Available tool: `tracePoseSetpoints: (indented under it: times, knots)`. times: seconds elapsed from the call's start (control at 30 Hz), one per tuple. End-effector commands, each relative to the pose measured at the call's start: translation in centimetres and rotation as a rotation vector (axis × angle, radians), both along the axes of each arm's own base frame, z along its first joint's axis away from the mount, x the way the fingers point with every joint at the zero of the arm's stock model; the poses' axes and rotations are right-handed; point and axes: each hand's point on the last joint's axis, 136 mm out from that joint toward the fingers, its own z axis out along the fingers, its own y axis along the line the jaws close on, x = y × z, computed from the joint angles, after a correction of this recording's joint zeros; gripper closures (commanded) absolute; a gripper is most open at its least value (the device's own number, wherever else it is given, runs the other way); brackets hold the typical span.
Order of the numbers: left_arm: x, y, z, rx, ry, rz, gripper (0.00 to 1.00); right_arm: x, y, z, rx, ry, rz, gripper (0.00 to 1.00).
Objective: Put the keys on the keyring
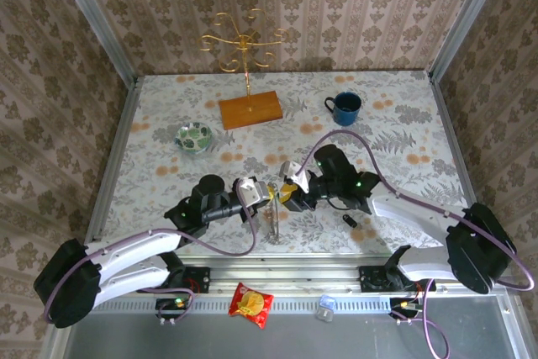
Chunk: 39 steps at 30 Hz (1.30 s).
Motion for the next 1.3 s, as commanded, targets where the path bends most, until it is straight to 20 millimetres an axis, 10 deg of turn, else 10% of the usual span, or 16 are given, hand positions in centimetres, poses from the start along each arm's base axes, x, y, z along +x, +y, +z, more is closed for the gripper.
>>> tracePoseSetpoints:
  times: [0.0, 0.87, 1.27]
  knots:
    - [-0.3, -0.1, 1.3, -0.052, -0.047, -0.015, 1.00, -0.2, 0.2, 1.5, 0.076, -0.052, 0.016, 0.62]
    - [-1.9, -0.4, 3.1, -0.181, -0.070, -0.095, 1.00, -0.8, 1.5, 3.6, 0.194, -0.158, 0.139, 0.90]
    - [-0.8, 0.2, 0.4, 0.001, -0.059, -0.033, 0.88, -0.9, 1.1, 4.1, 0.070, -0.212, 0.194, 1.00]
